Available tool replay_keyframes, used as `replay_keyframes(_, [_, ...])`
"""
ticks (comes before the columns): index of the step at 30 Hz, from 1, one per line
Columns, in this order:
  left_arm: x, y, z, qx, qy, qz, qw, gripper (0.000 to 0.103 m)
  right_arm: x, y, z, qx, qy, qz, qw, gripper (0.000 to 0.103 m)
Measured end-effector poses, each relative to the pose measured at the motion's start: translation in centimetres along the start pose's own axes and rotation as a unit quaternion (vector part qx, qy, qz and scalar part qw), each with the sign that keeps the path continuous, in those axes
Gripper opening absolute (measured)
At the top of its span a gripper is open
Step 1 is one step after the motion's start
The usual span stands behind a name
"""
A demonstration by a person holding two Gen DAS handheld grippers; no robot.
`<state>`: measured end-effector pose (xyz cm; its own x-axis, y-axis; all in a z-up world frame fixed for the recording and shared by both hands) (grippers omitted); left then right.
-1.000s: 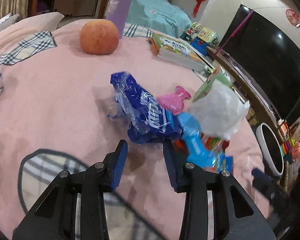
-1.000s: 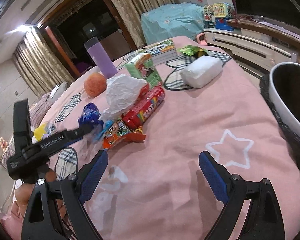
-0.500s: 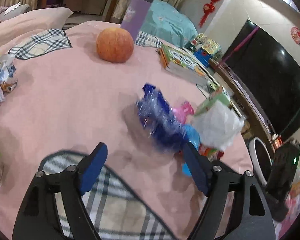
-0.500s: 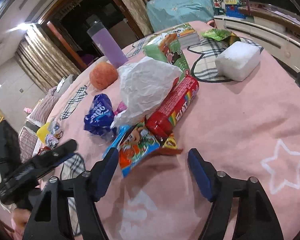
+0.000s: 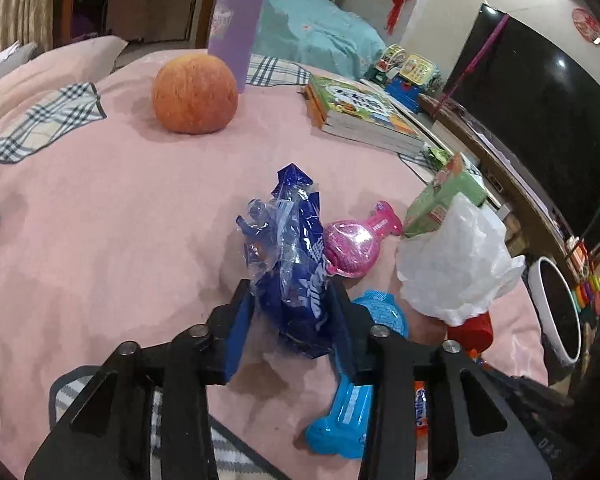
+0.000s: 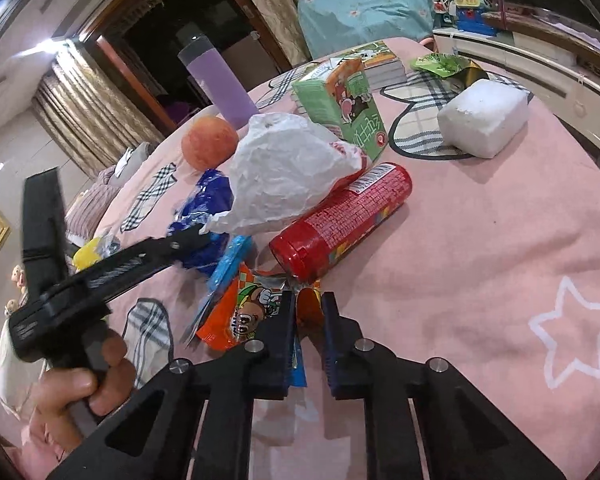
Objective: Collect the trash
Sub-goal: 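Grasp the blue plastic bag with left tool while right tool grasps orange wrapper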
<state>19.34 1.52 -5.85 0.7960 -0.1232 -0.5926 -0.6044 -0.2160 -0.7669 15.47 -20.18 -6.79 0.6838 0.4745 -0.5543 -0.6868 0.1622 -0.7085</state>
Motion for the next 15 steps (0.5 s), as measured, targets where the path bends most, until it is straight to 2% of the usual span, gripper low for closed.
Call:
replay_keyframes(5, [-1.9,0.5,0.3,-0.004,0.002,-0.008,1.0000,0.034,-2.0,0.2,-0.4,-0.012,0.011,-0.016,1.000,0.010])
replay_keyframes(8, [-3.5,1.0,0.3,-0.008,0.009,-0.016,0.9998,0.034,-2.3,0.5,-1.3,0.004,0.003,-0.007,1.000,0.019])
replay_keyframes(9, [-3.9,1.1,0.2,-0.007,0.011,-0.018,0.9997,0.034,-2.3,0.7,-1.5,0.008,0.003,-0.002,1.000,0.028])
replay_keyframes(10, [-4.4,1.2,0.1,-0.006,0.013,-0.020,0.9997,0.034,-2.2,0.8,-1.7,0.012,0.004,0.000,1.000,0.045])
replay_keyframes(12, [-5.5,1.4,-0.2,-0.002,0.016,-0.026,0.9995,0.034,-2.4,1.2,-1.7,0.020,-0.008,0.000,1.000,0.062])
replay_keyframes(15, [-6.9,1.5,-0.5,-0.002,0.027,-0.032,0.9991,0.034,-2.3,1.6,-1.0,0.001,-0.001,0.006,1.000,0.062])
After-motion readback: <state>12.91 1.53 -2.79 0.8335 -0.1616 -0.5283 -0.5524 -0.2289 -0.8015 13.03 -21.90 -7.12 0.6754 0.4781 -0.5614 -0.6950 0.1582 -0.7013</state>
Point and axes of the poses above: each gripper's, at about its wrist camera, not at the fingertips, and x roughly the way its jaws point, z to its left, y to its underside, the point moved 1 cm from there along x, roughly the way its jaws point, and after that the axes turned 11 degrees about -z, right-handed, at the moved point
